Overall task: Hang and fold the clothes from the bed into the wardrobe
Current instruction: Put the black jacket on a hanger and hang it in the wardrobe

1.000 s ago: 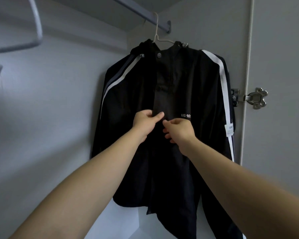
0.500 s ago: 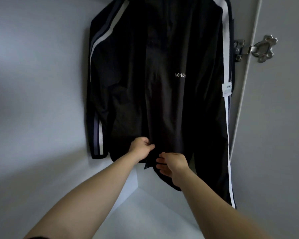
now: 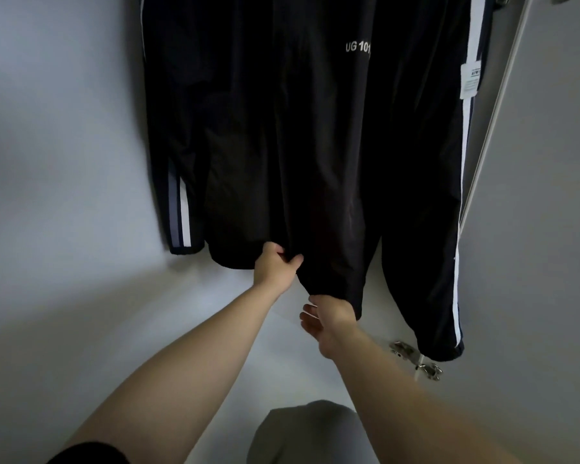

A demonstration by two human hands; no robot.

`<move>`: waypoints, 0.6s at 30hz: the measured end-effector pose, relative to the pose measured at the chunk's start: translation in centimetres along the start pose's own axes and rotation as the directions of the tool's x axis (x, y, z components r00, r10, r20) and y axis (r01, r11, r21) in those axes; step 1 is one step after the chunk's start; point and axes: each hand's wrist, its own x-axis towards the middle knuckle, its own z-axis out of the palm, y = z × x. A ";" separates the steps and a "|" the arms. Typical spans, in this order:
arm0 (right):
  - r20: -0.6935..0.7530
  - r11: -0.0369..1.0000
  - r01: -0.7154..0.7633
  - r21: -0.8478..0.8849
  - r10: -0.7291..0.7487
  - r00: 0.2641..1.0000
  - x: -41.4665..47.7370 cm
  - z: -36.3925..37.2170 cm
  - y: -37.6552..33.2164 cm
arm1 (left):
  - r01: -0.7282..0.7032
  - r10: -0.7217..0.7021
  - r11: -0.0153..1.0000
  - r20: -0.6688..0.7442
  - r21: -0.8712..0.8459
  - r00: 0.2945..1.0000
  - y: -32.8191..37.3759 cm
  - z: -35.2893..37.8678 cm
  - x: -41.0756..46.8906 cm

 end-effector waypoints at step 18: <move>0.062 0.865 -0.128 0.485 0.112 0.992 3.5 2.1 3.7 | -0.107 0.101 0.994 0.248 0.014 0.964 0.2 -1.7 -0.4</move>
